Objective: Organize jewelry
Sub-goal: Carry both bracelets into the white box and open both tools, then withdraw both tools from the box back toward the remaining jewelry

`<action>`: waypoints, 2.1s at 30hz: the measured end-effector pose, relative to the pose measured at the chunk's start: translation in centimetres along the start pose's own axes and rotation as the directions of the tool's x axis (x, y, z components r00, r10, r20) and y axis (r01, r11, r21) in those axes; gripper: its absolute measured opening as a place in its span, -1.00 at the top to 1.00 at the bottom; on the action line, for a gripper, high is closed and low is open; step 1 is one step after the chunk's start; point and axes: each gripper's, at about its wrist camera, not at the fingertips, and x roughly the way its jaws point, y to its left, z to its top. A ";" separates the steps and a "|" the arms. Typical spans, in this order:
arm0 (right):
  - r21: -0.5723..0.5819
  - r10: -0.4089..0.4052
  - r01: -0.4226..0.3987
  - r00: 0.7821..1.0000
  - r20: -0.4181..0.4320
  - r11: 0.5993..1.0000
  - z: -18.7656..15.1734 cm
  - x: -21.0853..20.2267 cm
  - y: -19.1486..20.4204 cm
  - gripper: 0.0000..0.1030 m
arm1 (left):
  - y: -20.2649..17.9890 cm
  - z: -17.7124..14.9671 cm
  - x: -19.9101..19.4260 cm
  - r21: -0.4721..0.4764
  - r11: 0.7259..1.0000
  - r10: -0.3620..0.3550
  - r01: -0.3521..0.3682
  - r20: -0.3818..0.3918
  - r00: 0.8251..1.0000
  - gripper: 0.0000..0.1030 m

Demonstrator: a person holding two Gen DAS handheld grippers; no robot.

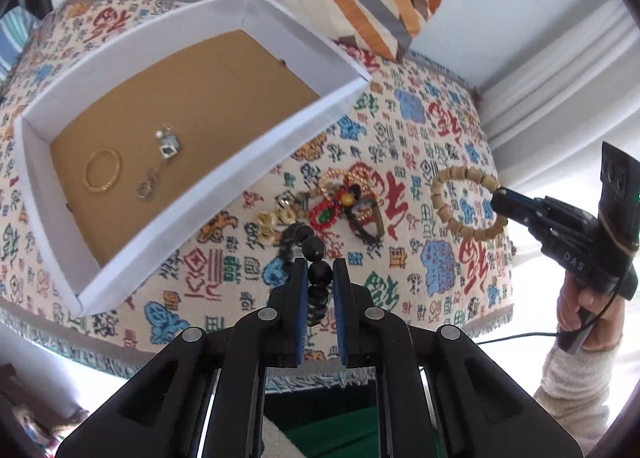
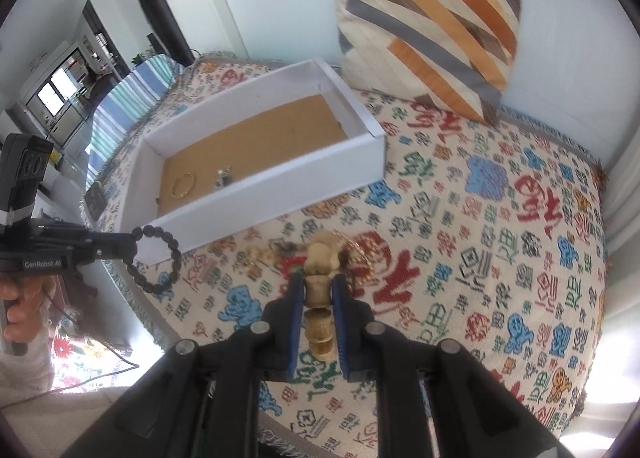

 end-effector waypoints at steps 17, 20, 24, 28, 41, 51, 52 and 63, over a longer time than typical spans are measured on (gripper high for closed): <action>-0.202 0.110 -0.094 0.991 0.071 0.975 13.3 4.5 10.4 0.72 | 10.2 7.3 -4.9 -0.162 0.974 0.178 -0.157 0.128 0.976 0.80; -0.233 0.138 -0.125 0.990 0.040 0.964 14.8 7.1 12.5 0.72 | 11.8 8.4 -4.2 -0.190 0.966 0.204 -0.176 0.137 0.969 0.80; -0.274 0.164 -0.157 0.986 0.002 0.949 16.2 10.7 14.8 0.72 | 14.3 10.0 -2.3 -0.232 0.957 0.205 -0.173 0.122 0.971 0.80; -0.289 0.197 -0.202 0.979 -0.045 0.936 17.1 14.2 15.8 0.72 | 16.6 11.8 0.1 -0.270 0.945 0.219 -0.185 0.104 0.970 0.80; -0.192 0.176 -0.205 0.972 -0.158 0.960 17.8 23.6 10.6 0.66 | 20.2 16.5 10.2 -0.332 0.902 0.292 -0.277 -0.006 0.956 0.78; -0.105 0.012 -0.016 0.999 -0.042 0.994 17.4 21.5 5.1 -0.12 | 17.0 16.5 9.9 -0.273 0.899 0.369 -0.342 0.052 0.928 -0.83; -0.105 0.003 -0.007 0.999 -0.037 0.994 17.4 21.2 4.9 -0.12 | 16.6 16.4 9.5 -0.266 0.901 0.372 -0.343 0.064 0.926 -0.83; -0.034 -0.048 0.050 0.997 0.065 0.998 13.4 12.3 1.9 -0.12 | 10.6 11.3 3.3 -0.156 0.932 0.358 -0.328 0.235 0.904 -0.84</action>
